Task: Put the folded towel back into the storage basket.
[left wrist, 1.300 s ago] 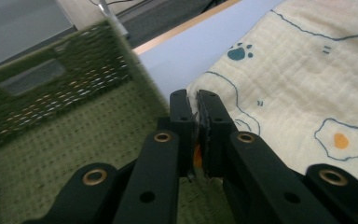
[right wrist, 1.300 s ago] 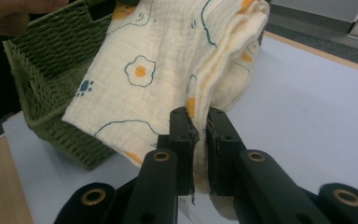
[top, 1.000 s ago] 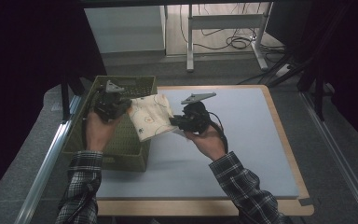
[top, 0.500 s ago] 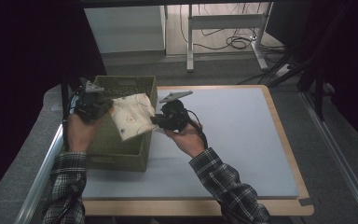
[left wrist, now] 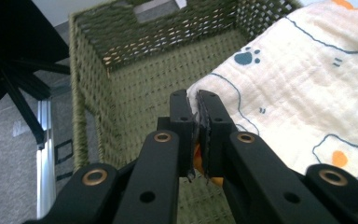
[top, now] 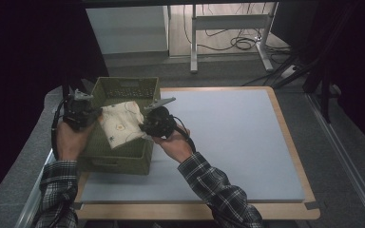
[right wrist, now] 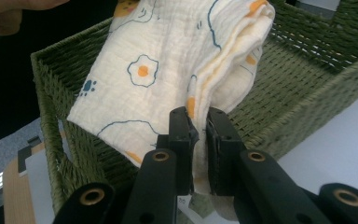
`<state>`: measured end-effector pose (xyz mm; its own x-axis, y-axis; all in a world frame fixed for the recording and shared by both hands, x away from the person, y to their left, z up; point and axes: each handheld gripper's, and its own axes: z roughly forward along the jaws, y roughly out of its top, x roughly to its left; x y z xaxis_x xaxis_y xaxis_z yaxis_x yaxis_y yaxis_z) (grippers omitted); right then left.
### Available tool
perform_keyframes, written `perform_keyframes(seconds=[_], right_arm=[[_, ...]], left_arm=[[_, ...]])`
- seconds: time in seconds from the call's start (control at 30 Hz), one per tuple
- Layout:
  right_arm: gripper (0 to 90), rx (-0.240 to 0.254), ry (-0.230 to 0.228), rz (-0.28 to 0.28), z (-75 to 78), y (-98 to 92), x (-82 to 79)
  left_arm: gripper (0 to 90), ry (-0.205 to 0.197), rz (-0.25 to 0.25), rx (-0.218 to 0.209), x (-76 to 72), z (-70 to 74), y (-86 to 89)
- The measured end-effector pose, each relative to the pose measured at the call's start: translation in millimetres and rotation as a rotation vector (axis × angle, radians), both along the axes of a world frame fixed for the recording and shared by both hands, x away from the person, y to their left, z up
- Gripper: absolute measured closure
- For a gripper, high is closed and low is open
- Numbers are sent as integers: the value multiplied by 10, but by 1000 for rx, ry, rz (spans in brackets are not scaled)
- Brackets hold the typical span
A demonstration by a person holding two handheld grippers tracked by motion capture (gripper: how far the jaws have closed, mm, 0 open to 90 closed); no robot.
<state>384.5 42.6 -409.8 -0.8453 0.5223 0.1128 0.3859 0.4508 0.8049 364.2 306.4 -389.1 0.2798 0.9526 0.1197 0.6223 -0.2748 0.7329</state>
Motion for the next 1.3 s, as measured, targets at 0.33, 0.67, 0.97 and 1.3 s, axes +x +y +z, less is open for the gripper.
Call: perform_keyframes(seconds=[0.33, 0.67, 0.97, 1.3], right_arm=[[816, -61, -7, 8, -133, 281, 20], [816, -159, -7, -5, -255, 502, 154], [814, -266, -21, 8, -316, 768, 210], [804, -341, -14, -8, -390, 902, 321]], left_arm=[[856, 42, 24, 37, 100, -139, 88], [855, 104, 32, 87, 271, -351, 91], [854, 161, 54, 128, 323, -487, 218], [850, 230, 43, 210, 451, -639, 159]])
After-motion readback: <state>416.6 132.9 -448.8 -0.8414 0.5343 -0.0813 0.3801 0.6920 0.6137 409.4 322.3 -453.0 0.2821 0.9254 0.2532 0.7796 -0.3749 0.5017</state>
